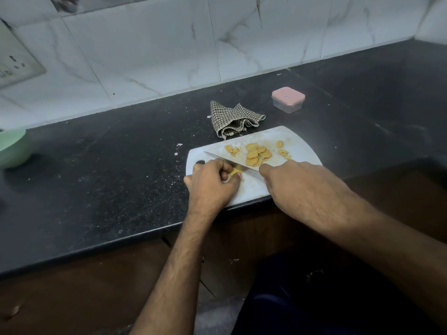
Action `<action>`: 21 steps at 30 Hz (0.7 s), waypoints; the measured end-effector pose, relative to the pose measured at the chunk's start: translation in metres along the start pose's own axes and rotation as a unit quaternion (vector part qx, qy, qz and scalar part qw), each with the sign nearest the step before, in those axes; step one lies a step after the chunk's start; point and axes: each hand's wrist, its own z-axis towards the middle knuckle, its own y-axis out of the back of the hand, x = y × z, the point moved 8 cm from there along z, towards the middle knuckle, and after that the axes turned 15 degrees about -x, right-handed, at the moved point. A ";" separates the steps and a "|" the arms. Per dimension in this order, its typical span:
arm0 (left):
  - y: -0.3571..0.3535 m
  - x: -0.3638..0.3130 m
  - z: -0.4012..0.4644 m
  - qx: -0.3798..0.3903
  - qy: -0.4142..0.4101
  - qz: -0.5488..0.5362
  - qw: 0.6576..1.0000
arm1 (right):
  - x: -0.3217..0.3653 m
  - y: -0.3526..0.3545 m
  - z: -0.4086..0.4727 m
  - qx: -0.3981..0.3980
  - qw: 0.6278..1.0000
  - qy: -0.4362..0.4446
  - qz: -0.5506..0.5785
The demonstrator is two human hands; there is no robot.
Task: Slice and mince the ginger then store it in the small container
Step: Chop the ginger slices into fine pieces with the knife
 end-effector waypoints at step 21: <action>-0.004 0.011 0.003 -0.007 0.029 -0.032 0.999 | 0.006 -0.004 0.002 0.029 0.999 -0.019 0.011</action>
